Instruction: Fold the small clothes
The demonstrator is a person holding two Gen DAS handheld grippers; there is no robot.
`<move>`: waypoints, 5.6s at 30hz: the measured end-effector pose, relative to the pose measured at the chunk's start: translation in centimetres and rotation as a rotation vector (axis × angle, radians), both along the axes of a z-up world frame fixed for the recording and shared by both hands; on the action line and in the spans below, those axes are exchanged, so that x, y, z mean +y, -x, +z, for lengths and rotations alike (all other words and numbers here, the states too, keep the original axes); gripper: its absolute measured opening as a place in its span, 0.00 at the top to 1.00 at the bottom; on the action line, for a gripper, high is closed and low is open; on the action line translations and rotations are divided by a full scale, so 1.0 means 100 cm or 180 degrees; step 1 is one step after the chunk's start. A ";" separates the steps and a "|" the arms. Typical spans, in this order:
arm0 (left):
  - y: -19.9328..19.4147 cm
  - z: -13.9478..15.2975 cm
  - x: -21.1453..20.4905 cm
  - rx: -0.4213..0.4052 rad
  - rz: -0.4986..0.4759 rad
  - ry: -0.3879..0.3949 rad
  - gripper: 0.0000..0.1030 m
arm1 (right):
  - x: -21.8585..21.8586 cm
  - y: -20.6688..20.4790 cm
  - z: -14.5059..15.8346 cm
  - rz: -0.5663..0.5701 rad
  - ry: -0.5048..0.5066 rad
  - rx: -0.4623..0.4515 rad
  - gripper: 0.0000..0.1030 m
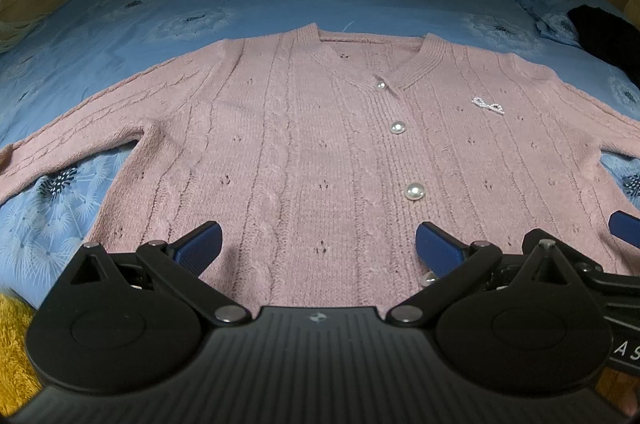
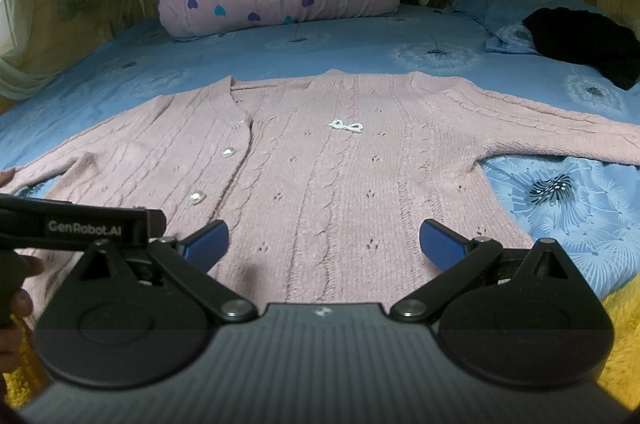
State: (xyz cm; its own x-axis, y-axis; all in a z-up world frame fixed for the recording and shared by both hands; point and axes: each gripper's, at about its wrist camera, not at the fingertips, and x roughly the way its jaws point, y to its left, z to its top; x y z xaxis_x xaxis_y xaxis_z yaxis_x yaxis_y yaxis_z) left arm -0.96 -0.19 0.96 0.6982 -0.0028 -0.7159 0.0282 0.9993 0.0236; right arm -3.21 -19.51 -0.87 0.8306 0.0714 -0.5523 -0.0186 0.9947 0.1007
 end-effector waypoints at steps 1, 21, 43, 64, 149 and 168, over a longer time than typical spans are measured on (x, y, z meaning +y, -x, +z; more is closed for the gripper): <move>0.000 0.000 0.000 -0.0001 0.0001 -0.0001 0.00 | 0.000 0.000 0.000 0.0000 0.0001 0.0000 0.00; 0.000 0.007 -0.003 -0.0009 -0.0042 0.0004 0.00 | -0.003 0.000 0.004 0.0013 0.0000 -0.0008 0.00; -0.033 0.033 -0.005 0.0011 -0.0032 0.0076 0.00 | -0.064 -0.026 0.039 -0.0398 -0.0334 -0.0129 0.00; -0.096 -0.012 -0.021 0.0330 -0.0049 0.0081 0.00 | -0.168 -0.107 -0.010 -0.1403 -0.1500 0.0423 0.00; -0.082 0.015 0.016 0.0128 0.0151 0.0089 0.00 | -0.157 -0.124 0.056 -0.0997 -0.1162 -0.0904 0.90; -0.087 0.007 0.045 0.0105 0.0329 -0.0142 0.00 | -0.004 -0.172 0.014 0.0341 -0.0318 -0.0099 0.89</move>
State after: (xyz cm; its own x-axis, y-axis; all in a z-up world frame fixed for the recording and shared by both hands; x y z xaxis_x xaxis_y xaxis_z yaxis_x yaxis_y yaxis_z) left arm 7.76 4.32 1.63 0.6691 0.1004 -0.7363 -0.0736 0.9949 0.0688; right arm 13.99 -19.91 0.50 0.8318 0.2138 -0.5123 -0.1287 0.9720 0.1967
